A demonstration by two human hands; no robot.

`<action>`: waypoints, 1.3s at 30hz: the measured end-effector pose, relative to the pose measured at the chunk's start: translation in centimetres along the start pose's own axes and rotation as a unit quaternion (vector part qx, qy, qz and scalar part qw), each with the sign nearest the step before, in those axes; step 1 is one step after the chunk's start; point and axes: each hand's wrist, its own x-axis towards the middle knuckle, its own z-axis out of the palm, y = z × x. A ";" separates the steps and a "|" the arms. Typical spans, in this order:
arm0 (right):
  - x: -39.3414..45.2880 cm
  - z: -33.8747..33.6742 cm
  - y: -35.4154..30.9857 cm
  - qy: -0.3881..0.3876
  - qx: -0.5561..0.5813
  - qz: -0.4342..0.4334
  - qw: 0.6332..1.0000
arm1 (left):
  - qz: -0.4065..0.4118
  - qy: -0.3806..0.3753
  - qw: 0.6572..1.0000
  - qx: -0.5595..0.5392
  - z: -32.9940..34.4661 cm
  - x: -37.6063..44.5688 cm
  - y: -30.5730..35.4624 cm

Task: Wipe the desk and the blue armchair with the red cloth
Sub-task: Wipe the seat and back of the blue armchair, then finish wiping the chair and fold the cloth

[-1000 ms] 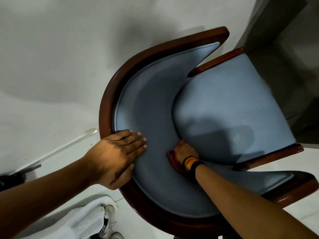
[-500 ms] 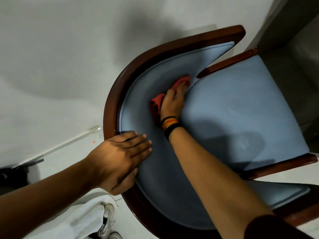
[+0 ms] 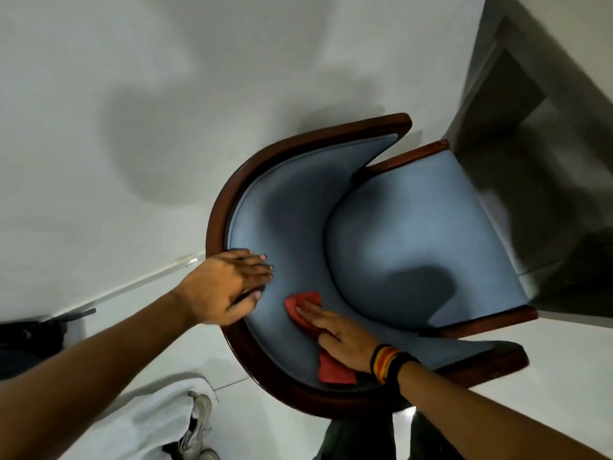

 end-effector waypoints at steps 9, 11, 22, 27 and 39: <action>-7.8 -3.1 1.2 -0.027 -0.003 0.011 1.000 | -0.323 -0.307 0.876 -0.184 2.9 9.3 16.0; -9.3 -4.0 2.2 -0.007 0.021 0.059 0.998 | -0.383 -0.265 0.850 -0.246 2.4 9.8 18.2; -17.1 -13.7 3.6 0.068 0.227 0.082 0.968 | -0.428 0.241 0.644 -0.586 -8.5 9.6 27.3; -28.0 -15.9 3.1 0.186 0.384 -0.006 0.904 | -0.376 0.311 0.648 -0.584 -13.1 9.8 34.5; -61.6 -14.8 10.9 0.485 0.500 -0.045 0.716 | -0.192 0.294 0.650 -0.674 -19.2 18.4 64.5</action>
